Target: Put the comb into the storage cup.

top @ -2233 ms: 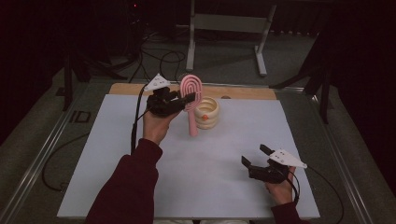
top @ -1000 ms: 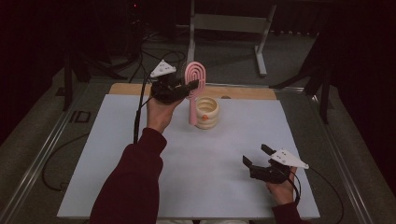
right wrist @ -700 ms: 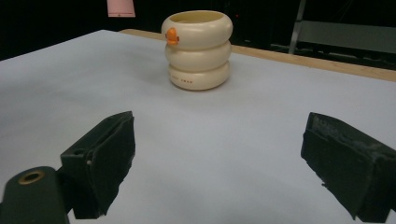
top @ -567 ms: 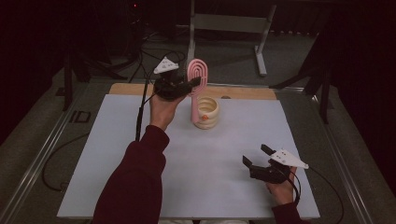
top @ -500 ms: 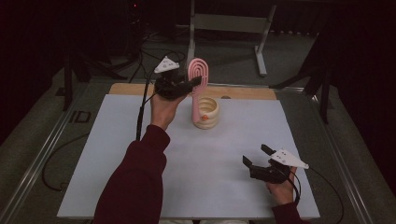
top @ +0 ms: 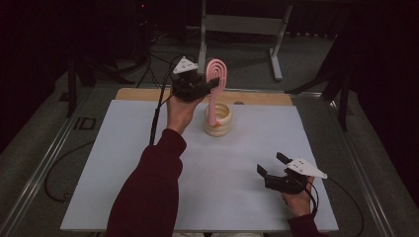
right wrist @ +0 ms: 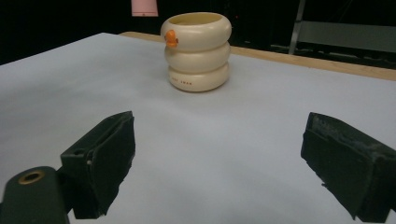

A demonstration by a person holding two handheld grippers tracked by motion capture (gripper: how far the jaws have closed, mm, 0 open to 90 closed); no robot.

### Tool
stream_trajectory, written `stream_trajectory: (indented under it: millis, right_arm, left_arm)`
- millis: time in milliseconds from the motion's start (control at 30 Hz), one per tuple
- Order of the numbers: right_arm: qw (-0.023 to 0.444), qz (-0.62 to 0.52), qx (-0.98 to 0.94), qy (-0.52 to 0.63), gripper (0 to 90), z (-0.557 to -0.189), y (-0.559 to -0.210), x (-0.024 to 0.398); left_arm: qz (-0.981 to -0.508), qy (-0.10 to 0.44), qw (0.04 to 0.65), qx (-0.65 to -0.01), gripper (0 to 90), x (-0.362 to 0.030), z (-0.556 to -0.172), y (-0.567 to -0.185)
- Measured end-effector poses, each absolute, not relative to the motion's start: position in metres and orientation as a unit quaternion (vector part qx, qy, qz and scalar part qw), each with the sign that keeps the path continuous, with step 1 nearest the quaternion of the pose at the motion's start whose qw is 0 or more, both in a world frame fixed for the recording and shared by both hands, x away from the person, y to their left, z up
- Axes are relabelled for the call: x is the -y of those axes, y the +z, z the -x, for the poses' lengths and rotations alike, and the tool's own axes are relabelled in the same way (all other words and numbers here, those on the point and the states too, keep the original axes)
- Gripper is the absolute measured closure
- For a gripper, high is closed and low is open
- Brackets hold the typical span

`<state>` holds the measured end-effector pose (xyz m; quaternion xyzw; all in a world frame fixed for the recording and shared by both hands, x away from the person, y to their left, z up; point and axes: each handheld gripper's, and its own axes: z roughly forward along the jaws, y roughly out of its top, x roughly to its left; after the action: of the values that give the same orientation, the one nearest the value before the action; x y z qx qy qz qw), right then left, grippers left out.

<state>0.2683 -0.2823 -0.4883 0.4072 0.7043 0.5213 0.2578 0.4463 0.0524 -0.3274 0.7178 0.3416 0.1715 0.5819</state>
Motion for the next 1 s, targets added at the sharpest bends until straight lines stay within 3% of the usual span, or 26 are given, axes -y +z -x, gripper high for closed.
stream_trajectory:
  millis: [1000]
  right_arm:
    - [0.255,-0.403,-0.705,0.524,10.2,-0.267,-0.488,0.279]
  left_arm:
    - [-0.708,0.187,0.584,-0.349,64.4,-0.037,-0.464,-0.329]
